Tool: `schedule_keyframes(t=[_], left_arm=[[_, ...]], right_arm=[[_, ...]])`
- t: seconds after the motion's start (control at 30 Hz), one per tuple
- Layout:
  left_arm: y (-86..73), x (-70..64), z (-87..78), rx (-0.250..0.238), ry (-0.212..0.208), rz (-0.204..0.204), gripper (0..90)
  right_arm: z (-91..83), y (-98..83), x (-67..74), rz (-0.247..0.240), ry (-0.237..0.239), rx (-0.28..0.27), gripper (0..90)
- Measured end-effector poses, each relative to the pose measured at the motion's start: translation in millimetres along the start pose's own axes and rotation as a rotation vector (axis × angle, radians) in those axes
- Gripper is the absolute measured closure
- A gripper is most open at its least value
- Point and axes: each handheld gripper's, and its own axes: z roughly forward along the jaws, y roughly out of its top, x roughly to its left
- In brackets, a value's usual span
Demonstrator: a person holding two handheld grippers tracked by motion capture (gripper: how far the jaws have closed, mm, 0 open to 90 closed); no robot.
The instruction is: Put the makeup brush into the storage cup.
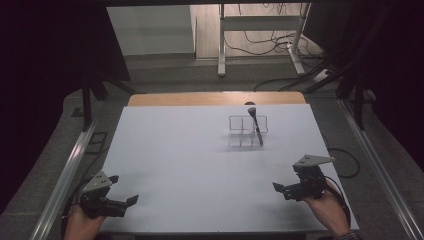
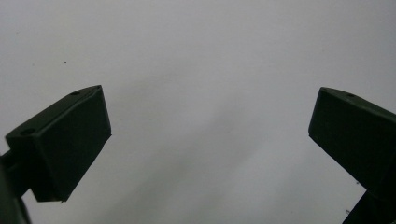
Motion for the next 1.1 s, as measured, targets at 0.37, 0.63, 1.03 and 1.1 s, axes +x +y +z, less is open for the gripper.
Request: schedule_keyframes(t=[0.37, 0.63, 1.03, 1.1], left_arm=[[-0.2, 0.2, 0.5, 0.006, 0.002, 0.006, 0.0], [-2.7, 3.6, -1.6, 0.005, 0.008, -0.006, 0.0], [-4.7, 6.1, -3.0, 0.003, 0.006, -0.014, 0.0], [-4.6, 6.1, -2.7, 0.004, 0.005, -0.013, 0.0]], right_arm=[[-8.7, -10.4, -3.2, -0.002, -0.032, 0.012, 0.3], [-16.7, -17.9, -6.2, 0.016, -0.051, 0.006, 0.2], [-28.0, -27.9, -7.7, 0.029, -0.075, 0.0, 0.0], [-30.4, -29.8, -8.4, 0.036, -0.074, -0.006, 0.0]])
